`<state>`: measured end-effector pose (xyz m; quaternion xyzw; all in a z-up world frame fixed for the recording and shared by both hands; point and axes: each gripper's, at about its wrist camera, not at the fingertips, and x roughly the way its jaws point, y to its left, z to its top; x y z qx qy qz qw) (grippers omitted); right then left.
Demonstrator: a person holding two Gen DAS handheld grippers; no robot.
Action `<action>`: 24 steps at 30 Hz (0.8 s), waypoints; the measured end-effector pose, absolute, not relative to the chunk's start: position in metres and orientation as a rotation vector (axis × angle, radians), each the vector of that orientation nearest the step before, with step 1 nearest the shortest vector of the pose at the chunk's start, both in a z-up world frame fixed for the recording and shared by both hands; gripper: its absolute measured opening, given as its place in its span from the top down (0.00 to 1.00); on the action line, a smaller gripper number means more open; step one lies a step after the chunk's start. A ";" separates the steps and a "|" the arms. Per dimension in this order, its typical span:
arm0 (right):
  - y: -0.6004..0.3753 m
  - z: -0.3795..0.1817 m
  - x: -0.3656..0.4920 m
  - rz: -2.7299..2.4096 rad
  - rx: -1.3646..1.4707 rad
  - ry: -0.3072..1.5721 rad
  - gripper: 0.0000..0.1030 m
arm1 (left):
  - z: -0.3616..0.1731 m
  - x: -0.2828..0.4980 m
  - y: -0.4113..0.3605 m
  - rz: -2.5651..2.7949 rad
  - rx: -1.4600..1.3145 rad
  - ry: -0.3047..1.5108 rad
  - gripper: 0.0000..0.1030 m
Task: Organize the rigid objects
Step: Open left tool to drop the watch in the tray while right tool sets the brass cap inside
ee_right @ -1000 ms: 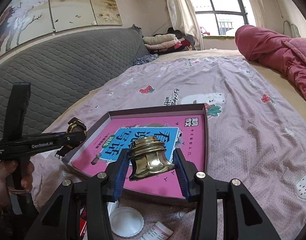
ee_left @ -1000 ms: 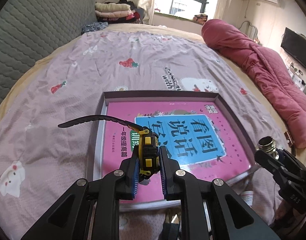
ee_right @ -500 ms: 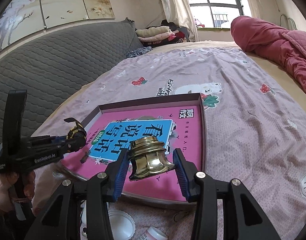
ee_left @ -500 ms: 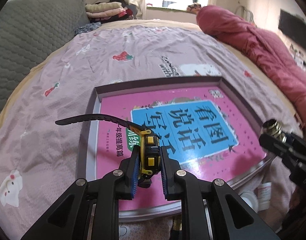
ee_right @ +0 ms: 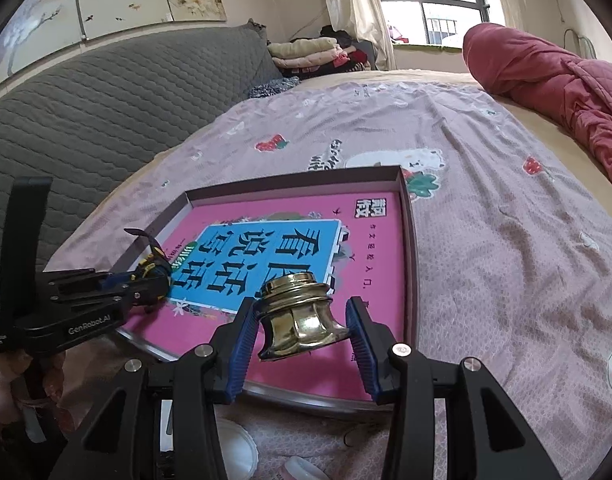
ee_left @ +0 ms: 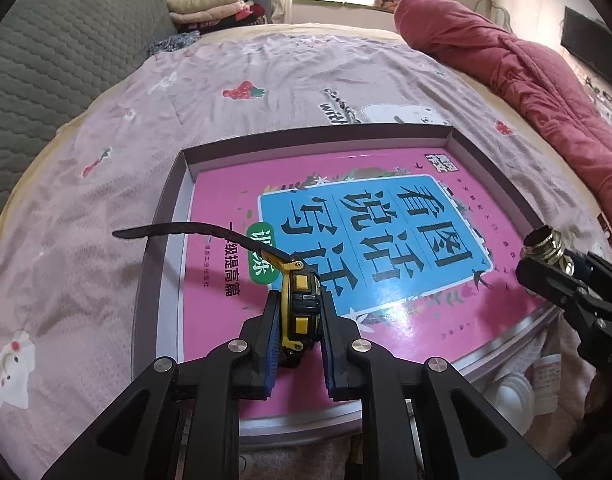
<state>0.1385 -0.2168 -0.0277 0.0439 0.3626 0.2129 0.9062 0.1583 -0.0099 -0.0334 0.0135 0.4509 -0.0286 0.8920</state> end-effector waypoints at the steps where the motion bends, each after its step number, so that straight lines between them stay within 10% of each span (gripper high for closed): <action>1: -0.217 -0.029 0.139 0.437 0.089 0.750 0.56 | -0.034 0.158 -0.011 -0.056 0.038 0.935 0.83; 24: -0.200 -0.037 0.138 0.405 -0.045 0.764 0.56 | -0.026 0.145 0.003 -0.054 -0.082 0.953 0.60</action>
